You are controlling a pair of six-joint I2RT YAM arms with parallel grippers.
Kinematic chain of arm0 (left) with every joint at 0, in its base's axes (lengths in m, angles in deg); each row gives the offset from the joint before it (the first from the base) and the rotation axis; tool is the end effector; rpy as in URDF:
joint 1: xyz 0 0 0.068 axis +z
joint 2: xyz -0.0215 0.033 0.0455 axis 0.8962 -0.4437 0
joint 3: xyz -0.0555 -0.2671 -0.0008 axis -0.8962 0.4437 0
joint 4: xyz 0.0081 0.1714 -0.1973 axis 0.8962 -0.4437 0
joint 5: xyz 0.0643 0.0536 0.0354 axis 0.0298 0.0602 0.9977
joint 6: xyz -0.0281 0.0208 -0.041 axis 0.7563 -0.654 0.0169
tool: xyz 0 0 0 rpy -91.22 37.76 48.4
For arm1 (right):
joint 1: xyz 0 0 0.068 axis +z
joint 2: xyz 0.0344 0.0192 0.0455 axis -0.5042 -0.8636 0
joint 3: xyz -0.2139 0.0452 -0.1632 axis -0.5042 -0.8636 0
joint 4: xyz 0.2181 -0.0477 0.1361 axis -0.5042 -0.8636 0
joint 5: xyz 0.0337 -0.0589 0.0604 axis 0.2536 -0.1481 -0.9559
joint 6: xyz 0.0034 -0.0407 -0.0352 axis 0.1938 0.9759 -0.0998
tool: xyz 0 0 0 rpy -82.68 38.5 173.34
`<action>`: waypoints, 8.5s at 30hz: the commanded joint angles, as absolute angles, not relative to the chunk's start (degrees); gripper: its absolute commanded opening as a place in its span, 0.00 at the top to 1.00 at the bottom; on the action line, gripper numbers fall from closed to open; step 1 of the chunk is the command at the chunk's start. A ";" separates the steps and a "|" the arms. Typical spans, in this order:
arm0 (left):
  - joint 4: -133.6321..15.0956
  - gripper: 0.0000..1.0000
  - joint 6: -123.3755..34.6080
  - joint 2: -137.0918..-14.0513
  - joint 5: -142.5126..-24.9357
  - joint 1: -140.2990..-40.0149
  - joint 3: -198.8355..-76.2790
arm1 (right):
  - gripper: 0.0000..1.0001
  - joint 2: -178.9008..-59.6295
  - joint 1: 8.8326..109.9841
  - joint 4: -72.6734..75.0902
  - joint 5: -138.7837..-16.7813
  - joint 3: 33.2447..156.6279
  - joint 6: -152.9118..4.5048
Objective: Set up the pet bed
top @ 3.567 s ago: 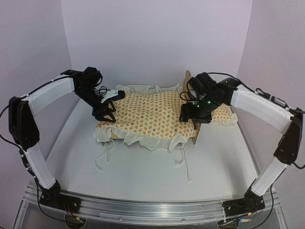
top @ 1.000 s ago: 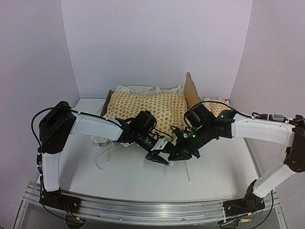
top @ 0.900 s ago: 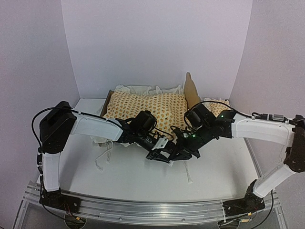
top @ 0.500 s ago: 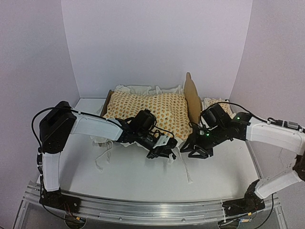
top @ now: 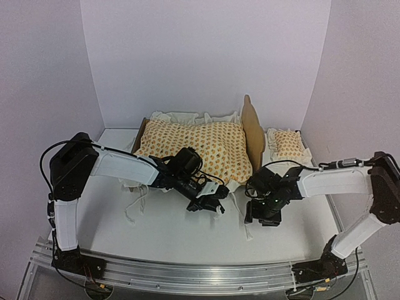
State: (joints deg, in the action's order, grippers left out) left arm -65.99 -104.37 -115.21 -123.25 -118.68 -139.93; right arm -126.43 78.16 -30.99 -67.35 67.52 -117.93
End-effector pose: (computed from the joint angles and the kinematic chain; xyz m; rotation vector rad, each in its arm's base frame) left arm 0.2228 -0.3642 0.1698 1.9886 1.0536 -1.0320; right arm 0.1826 0.1995 0.1612 0.0778 2.8945 0.2852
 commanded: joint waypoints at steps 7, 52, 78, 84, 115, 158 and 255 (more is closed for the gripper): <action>-69.77 1.00 -104.08 -111.44 -123.71 -117.71 -143.00 | 0.85 -136.78 82.59 -29.05 -63.87 68.65 -121.48; -86.91 1.00 -105.29 -114.98 -130.27 -117.18 -153.95 | 1.00 -101.21 81.74 -27.19 -87.36 69.59 -108.44; -73.95 0.37 -82.27 -125.26 -118.50 -122.50 -160.52 | 1.00 -115.32 96.22 -0.59 -90.49 61.48 -110.85; -76.41 0.38 -80.29 -119.16 -112.83 -120.56 -158.04 | 1.00 -112.91 92.86 3.59 -89.73 57.86 -118.60; -75.54 0.54 -34.74 -128.81 -75.99 -124.39 -158.54 | 1.00 -110.36 83.74 7.09 -60.78 51.85 -142.47; -81.56 1.00 -39.34 -118.75 -109.25 -117.00 -155.15 | 1.00 -136.53 79.11 34.04 -64.32 61.25 -137.02; -90.58 1.00 -73.46 -109.01 -105.13 -105.58 -140.54 | 0.27 -137.78 88.71 -19.20 -62.14 81.63 -101.04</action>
